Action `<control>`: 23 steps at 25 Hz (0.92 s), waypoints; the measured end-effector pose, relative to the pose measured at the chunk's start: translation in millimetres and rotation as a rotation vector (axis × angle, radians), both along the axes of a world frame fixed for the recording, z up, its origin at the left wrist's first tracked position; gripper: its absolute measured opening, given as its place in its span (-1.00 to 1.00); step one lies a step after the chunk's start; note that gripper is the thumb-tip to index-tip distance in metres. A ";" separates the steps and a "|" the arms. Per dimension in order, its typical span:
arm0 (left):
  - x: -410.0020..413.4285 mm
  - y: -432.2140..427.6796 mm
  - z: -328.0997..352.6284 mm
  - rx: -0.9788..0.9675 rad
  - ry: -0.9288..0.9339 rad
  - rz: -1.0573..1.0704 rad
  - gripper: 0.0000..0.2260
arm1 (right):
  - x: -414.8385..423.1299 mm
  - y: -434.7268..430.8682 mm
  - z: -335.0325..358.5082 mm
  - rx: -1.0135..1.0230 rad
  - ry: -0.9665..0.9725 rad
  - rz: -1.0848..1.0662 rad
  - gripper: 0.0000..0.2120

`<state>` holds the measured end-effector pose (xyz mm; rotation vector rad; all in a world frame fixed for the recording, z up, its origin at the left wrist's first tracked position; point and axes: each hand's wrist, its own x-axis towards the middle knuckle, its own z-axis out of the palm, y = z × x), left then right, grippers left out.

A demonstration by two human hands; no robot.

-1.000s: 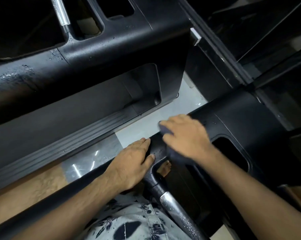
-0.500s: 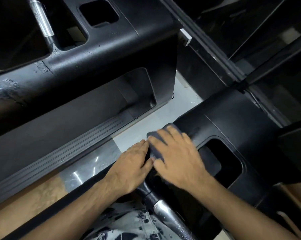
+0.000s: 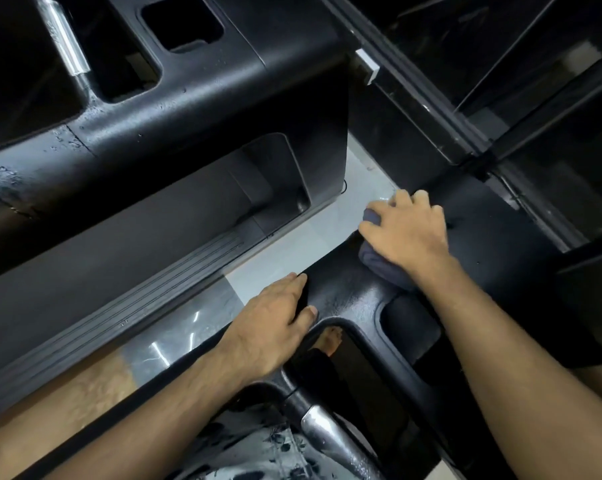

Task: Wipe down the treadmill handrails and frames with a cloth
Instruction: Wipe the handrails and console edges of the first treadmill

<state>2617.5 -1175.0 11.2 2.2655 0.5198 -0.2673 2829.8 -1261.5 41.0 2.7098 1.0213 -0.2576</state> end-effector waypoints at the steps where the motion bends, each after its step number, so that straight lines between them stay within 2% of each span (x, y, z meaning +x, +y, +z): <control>1: 3.8 -1.0 0.1 -0.003 -0.005 -0.003 -0.43 | -3.2 -0.6 -5.5 0.028 -0.030 0.110 -0.53; 3: 11.5 -2.4 -0.8 -0.011 -0.005 -0.014 -0.43 | -33.3 -5.5 -15.8 0.011 0.031 0.376 -0.48; 4: 15.3 -2.2 -2.3 -0.008 -0.007 -0.020 -0.43 | -22.1 -5.4 -13.0 -0.015 0.088 0.410 -0.46; 7: 23.7 -2.3 -5.9 -0.004 -0.009 -0.029 -0.44 | 29.3 1.3 -2.2 -0.008 -0.048 0.012 -0.49; 8: 25.8 -3.1 -5.2 -0.008 -0.005 -0.028 -0.44 | 24.6 -1.8 -4.7 0.015 -0.079 0.068 -0.51; 9: 28.2 -3.6 -4.3 -0.012 -0.005 -0.025 -0.45 | 6.5 -6.4 -10.1 0.043 -0.059 0.223 -0.51; 11: 31.6 -4.1 -3.7 -0.015 -0.017 -0.021 -0.45 | -16.7 -16.8 -11.9 -0.009 0.035 0.404 -0.48; 12: 33.8 -3.3 -4.4 -0.022 -0.025 -0.023 -0.45 | 5.3 -16.9 -6.4 0.013 0.054 0.341 -0.50; 14: 38.2 -3.5 -4.2 -0.038 -0.025 -0.029 -0.45 | 38.3 -11.7 -0.4 0.050 -0.076 -0.015 -0.54; 15: 40.5 -4.4 -2.9 -0.040 -0.022 -0.033 -0.45 | 39.5 -14.5 -4.4 0.068 -0.132 -0.026 -0.53; 16: 43.4 -5.1 -1.9 -0.040 -0.022 -0.042 -0.45 | 27.5 -19.7 -11.7 0.085 -0.138 0.103 -0.51; 18: 49.6 -6.1 -1.3 -0.036 -0.035 -0.055 -0.45 | 3.1 -31.8 -15.4 0.040 -0.025 0.320 -0.49; 19: 53.2 -5.8 -2.6 -0.036 -0.044 -0.063 -0.45 | 20.4 -34.9 -10.2 0.050 0.031 0.282 -0.50; 21: 59.1 -5.6 -4.6 -0.036 -0.050 -0.072 -0.45 | 50.9 -31.2 -1.3 0.133 -0.071 -0.112 -0.55; 22: 61.6 -6.5 -4.0 -0.032 -0.051 -0.075 -0.45 | 50.6 -32.1 -4.2 0.155 -0.125 -0.165 -0.56; 23: 63.6 -7.3 -2.8 -0.028 -0.052 -0.080 -0.45 | 36.1 -33.3 -11.3 0.183 -0.149 -0.062 -0.55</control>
